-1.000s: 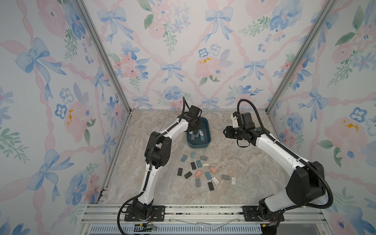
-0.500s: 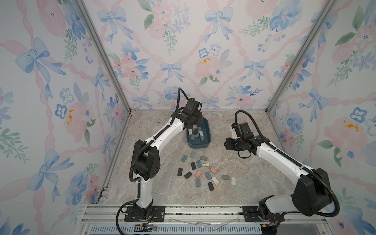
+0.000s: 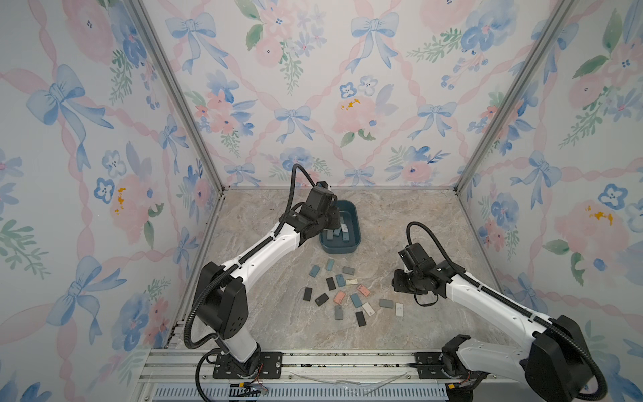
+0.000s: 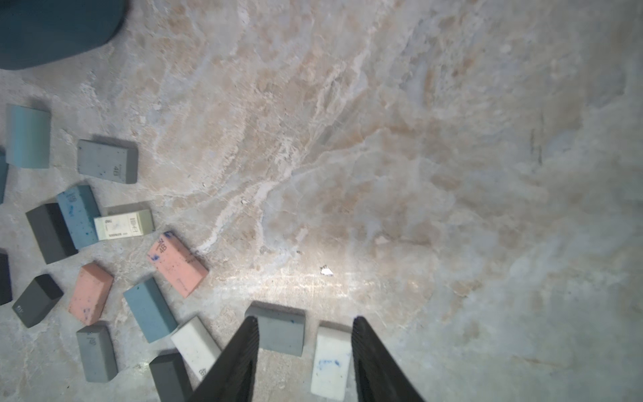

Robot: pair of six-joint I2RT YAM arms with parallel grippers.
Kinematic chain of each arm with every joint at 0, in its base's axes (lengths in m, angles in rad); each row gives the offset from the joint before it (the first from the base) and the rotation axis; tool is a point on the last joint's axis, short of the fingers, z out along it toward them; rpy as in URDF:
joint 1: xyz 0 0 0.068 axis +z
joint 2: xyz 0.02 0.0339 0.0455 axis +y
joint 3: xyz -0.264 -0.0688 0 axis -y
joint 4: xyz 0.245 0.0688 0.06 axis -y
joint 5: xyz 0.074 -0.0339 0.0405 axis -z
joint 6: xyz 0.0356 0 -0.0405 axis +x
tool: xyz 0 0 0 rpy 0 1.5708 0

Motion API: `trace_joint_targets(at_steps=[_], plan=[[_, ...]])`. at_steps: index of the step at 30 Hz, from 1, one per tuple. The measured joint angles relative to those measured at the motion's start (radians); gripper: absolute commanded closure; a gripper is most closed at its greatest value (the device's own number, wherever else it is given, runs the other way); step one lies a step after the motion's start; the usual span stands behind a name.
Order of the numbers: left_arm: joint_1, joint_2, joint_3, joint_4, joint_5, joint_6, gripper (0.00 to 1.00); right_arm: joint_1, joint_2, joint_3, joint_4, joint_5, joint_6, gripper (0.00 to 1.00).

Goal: Put the eraser in the storage box
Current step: Pick up the eraser from the center of the board.

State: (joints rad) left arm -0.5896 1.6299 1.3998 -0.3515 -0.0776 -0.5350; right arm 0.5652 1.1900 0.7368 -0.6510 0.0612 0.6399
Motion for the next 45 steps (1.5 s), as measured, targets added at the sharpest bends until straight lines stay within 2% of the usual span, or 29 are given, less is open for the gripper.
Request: trace_joint_targets(at_steps=[9,18,45], plan=[[-0.008,-0.104,-0.136,0.094,-0.001,-0.018,0.56,0.089,-0.063,-0.116,-0.035,0.020,0.148,0.53],[-0.008,-0.116,-0.173,0.115,-0.001,-0.026,0.56,0.118,-0.112,-0.166,-0.050,0.035,0.233,0.54],[-0.011,-0.117,-0.192,0.126,-0.004,-0.026,0.56,0.153,0.043,-0.167,0.013,0.032,0.251,0.54]])
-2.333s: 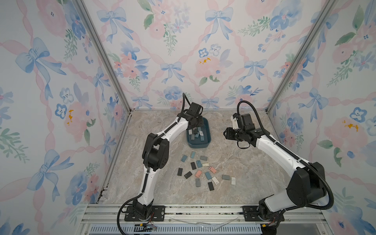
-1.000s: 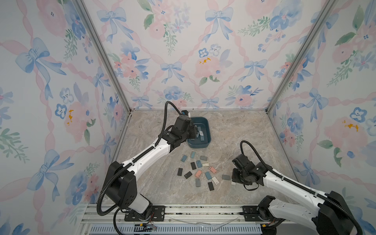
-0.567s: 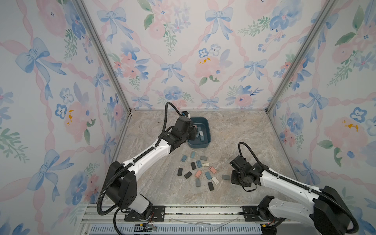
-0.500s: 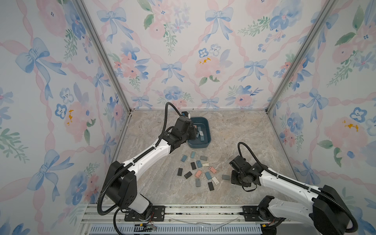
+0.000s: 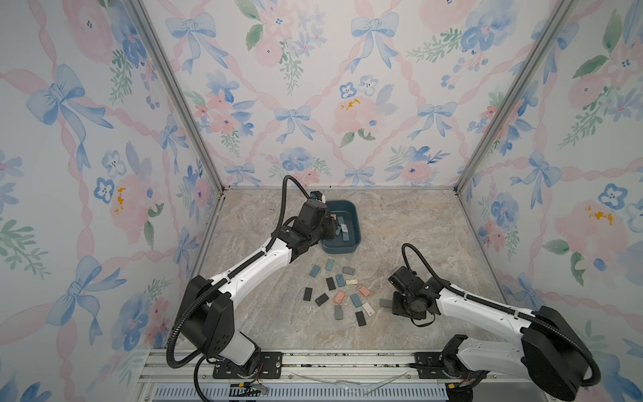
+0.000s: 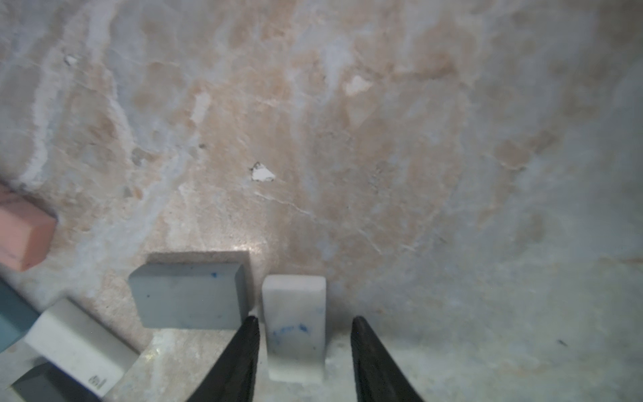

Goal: Put the eraser in the storage box
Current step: Pick up the eraser from the center of the board.

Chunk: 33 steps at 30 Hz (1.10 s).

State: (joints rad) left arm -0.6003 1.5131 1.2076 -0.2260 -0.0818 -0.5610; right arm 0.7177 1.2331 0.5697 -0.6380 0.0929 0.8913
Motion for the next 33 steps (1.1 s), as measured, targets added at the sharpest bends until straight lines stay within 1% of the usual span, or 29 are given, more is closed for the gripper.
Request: trace_joint_targets(at_steps=[4,9,12,16,25,28,33], plan=[[0.000,0.000,-0.003,0.000,0.000,0.000,0.56,0.006,0.016,0.005,0.003,0.003,0.000,0.56],[0.000,0.000,-0.008,0.000,0.000,0.000,0.56,0.012,0.025,0.009,0.002,0.016,0.002,0.68],[0.000,0.000,-0.008,0.000,0.000,0.000,0.56,0.012,0.029,0.011,0.002,0.020,0.004,0.73],[0.000,0.000,-0.009,0.000,0.000,0.000,0.56,0.013,0.030,0.011,0.002,0.021,0.007,0.75],[0.000,0.000,-0.018,0.000,-0.008,0.000,0.56,0.016,0.032,0.032,-0.020,0.021,-0.002,0.74],[0.000,0.000,-0.021,0.000,-0.011,0.000,0.56,0.015,0.029,0.064,-0.048,0.026,-0.019,0.74],[0.000,0.000,-0.031,0.001,-0.016,0.000,0.56,-0.019,0.000,0.137,-0.085,0.036,-0.064,0.74]])
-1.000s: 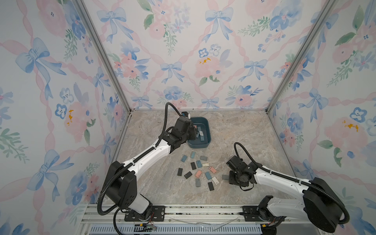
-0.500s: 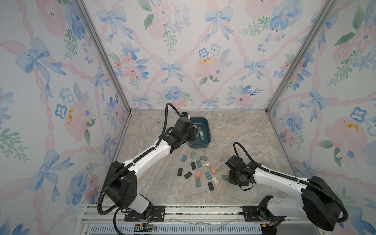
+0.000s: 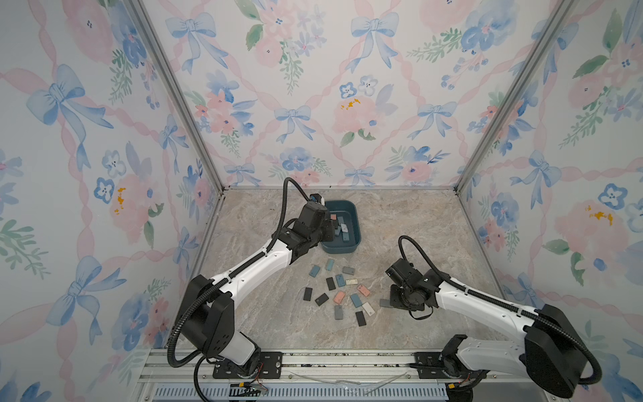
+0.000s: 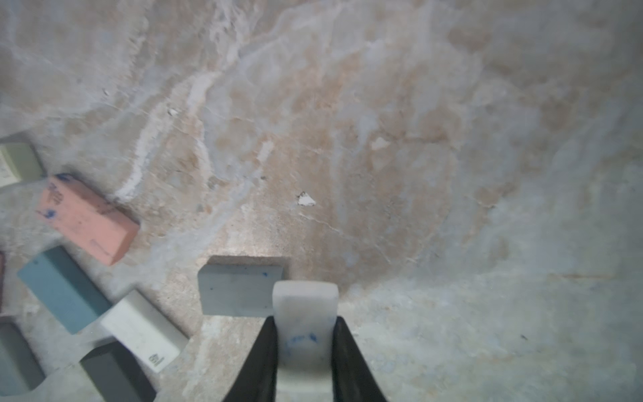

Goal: Put the eraser in the storage box
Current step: Pick up the eraser from the center of the board, then place the eraser in the storage box.

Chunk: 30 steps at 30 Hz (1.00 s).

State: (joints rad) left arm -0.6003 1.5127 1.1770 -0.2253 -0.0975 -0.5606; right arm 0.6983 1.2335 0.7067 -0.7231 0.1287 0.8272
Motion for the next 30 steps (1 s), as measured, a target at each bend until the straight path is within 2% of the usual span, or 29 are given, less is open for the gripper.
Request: trace_joint_targets(at_steps=[9,22,30], plan=[[0.001,-0.015,-0.072,0.011,-0.013,-0.009,0.57,-0.058,0.047,0.239,-0.028,0.000,-0.129,0.73],[0.059,-0.126,-0.167,0.013,-0.038,-0.031,0.56,-0.100,0.500,0.747,0.021,-0.104,-0.374,0.75],[0.084,-0.162,-0.212,0.014,-0.037,-0.055,0.56,-0.102,0.752,1.023,0.011,-0.156,-0.452,0.75]])
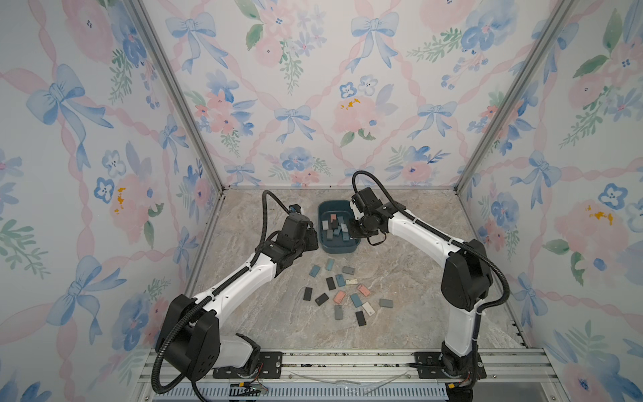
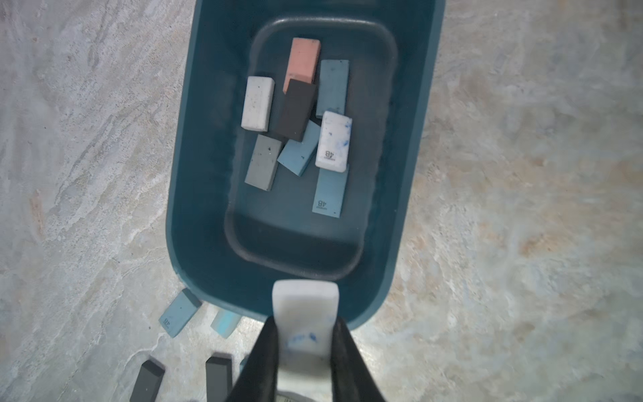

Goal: Put the eraser in the storage box
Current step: Place the eraser in the storage box.

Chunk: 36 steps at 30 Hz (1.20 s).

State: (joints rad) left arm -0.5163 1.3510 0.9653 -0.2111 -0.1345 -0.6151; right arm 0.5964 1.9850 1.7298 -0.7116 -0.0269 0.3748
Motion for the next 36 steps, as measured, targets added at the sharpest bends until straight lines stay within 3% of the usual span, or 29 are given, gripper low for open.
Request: trace_joint_targets(at_steps=[14,21,36], plan=[[0.026,-0.013,-0.034,0.000,0.000,-0.018,0.56,-0.008,0.268,0.285,-0.084,-0.042,-0.047,0.75],[0.027,-0.014,-0.035,0.000,0.000,-0.018,0.56,-0.008,0.346,0.346,-0.112,-0.049,-0.047,0.74],[0.033,-0.026,-0.054,-0.006,0.000,-0.026,0.56,-0.008,0.413,0.412,-0.160,-0.049,-0.054,0.61]])
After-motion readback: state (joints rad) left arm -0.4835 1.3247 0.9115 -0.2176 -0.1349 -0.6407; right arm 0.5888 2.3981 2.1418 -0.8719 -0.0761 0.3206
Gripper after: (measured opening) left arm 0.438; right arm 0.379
